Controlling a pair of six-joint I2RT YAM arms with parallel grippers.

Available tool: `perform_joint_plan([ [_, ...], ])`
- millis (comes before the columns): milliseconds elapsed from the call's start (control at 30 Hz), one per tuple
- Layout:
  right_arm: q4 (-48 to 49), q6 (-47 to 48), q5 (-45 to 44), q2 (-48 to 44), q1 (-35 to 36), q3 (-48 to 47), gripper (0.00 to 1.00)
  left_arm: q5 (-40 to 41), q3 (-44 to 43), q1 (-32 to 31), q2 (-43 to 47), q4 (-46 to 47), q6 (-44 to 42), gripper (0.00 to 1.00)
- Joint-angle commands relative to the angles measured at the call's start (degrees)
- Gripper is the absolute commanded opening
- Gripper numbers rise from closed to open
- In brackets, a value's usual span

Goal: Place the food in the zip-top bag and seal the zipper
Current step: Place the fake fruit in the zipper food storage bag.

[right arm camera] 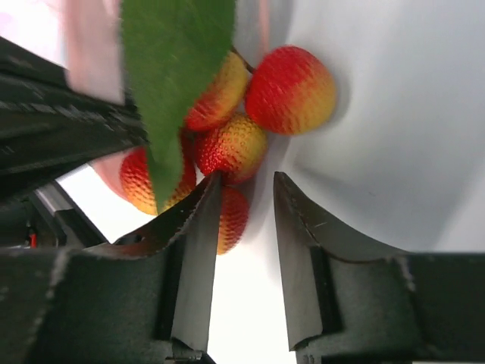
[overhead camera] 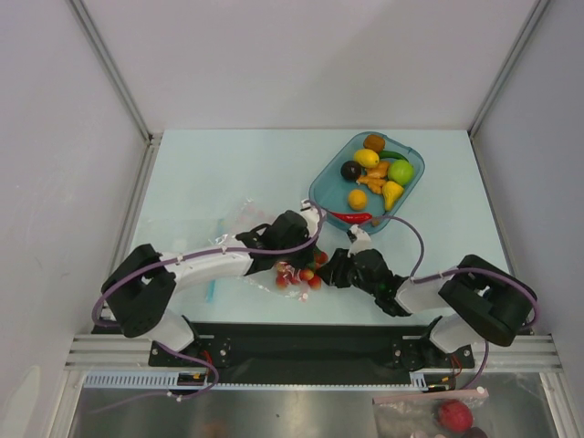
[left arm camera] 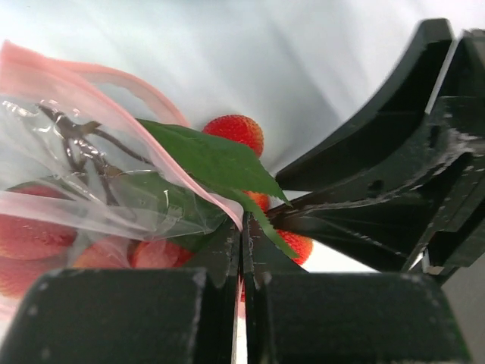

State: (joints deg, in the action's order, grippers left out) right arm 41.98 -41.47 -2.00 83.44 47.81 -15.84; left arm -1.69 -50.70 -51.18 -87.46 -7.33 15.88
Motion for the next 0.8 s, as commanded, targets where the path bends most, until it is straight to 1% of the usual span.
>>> perform_joint_plan([
  [0, 7.2, 0.6, 1.2, 1.7, 1.2, -3.4, 0.38, -1.9, -2.6, -2.0, -0.9, 0.8, -2.0, 0.00],
  [100, 8.5, 0.4, 1.2, 4.3, 2.4, -5.5, 0.33, -1.5, -3.4, -3.3, -0.9, 0.6, -2.6, 0.00],
  [200, 11.8, -1.1, 1.4, 7.8, 3.1, -6.3, 0.29, -2.6, -3.1, -3.5, -0.2, 0.7, -2.3, 0.00],
  [233, 14.4, -1.7, 1.4, 8.5, 3.1, -6.1, 0.27, -3.0, -3.0, -3.5, 0.2, 0.7, -2.2, 0.00],
  [300, 16.5, -3.5, 1.4, 10.0, 3.3, -6.0, 0.25, -3.5, -2.7, -3.5, 1.4, 0.7, -1.6, 0.00],
  [333, 19.0, -4.1, 1.4, 11.3, 3.2, -5.4, 0.20, -3.2, -2.4, -3.5, 1.8, 0.6, -1.4, 0.00],
  [367, 20.8, -4.8, 1.4, 12.0, 3.2, -4.7, 0.18, -3.0, -2.3, -3.4, 2.1, 0.5, -0.9, 0.00],
  [433, 26.9, -6.0, 1.4, 12.5, 3.2, -1.9, 0.15, -1.7, -2.6, -3.4, 2.6, -0.8, -0.9, 0.01],
  [500, 28.2, -6.4, 0.3, 11.5, 3.0, -0.3, 0.13, 0.3, -3.2, -3.5, 2.5, -2.8, -1.1, 0.00],
  [567, 24.0, -7.0, -2.4, 8.5, 3.1, 1.0, 0.10, 1.5, -4.1, -3.5, 2.3, -4.4, -1.5, 0.01],
  [633, 22.0, -7.0, -3.8, 6.5, 3.3, 2.3, 0.09, 4.4, -4.6, -3.5, 2.7, -6.0, -1.3, 0.00],
  [733, 22.1, -7.5, -5.7, 2.2, 3.6, 6.2, 0.08, 6.8, -5.1, -3.5, 3.3, -7.9, -1.4, 0.00],
  [767, 21.1, -8.2, -7.1, -0.8, 3.7, 7.0, 0.08, 7.5, -5.3, -3.7, 3.4, -8.4, -1.4, 0.01],
])
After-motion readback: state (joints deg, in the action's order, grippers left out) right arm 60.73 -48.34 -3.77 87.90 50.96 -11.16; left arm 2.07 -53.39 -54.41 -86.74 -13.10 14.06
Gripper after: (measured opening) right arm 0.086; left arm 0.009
